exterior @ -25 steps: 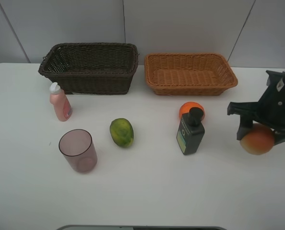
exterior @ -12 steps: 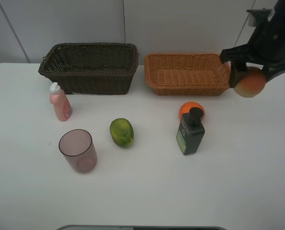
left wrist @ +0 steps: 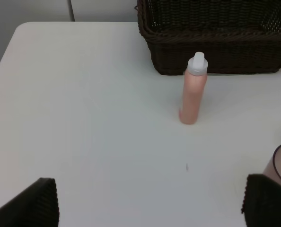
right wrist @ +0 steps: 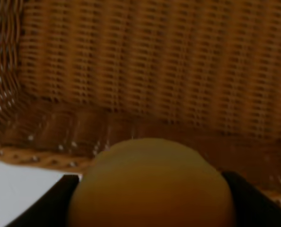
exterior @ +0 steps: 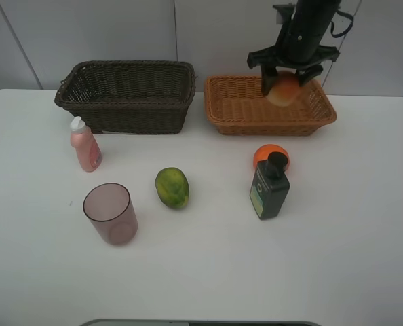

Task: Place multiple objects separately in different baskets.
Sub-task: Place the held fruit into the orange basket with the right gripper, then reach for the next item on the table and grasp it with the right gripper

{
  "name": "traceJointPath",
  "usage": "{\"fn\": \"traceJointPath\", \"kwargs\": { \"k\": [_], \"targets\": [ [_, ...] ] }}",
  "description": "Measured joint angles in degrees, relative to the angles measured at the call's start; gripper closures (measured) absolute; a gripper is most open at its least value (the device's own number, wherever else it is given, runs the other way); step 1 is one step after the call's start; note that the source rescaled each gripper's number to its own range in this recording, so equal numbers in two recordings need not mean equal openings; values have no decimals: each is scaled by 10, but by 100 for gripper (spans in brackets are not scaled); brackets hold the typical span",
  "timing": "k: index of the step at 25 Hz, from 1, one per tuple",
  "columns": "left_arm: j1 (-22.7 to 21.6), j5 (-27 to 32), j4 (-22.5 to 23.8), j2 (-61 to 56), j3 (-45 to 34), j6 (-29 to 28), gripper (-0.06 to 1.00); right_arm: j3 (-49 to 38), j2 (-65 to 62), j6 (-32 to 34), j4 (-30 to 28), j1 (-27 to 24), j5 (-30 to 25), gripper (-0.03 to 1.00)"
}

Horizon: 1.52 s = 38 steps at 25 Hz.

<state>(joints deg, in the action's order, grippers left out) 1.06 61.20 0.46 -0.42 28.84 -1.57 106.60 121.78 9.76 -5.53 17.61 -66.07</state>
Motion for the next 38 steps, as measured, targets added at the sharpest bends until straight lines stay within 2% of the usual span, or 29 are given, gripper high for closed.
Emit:
{"fn": "traceJointPath", "kwargs": {
  "k": [6,13,20,21,22,25,27,29,34,38],
  "targets": [
    [0,0,0,0,0,0,-5,96,89,0,0,2,33,59],
    [0,0,0,0,0,0,-5,106,133,5,2,5,120,59],
    [0,0,0,0,0,0,-5,106,151,11,1,5,140,59],
    [0,0,0,0,0,0,-5,106,151,11,1,5,142,58],
    [0,0,0,0,0,0,-5,106,151,11,1,5,144,50],
    [0,0,0,0,0,0,-5,107,151,11,1,5,145,15],
    [0,0,0,0,0,0,-5,107,151,11,1,5,145,3],
    [0,0,0,0,0,0,-5,107,151,11,1,5,145,-1],
    [0,0,0,0,0,0,-5,107,147,11,1,5,136,-3],
    [0,0,0,0,0,0,-5,108,118,13,1,5,98,-3]
  ]
}}
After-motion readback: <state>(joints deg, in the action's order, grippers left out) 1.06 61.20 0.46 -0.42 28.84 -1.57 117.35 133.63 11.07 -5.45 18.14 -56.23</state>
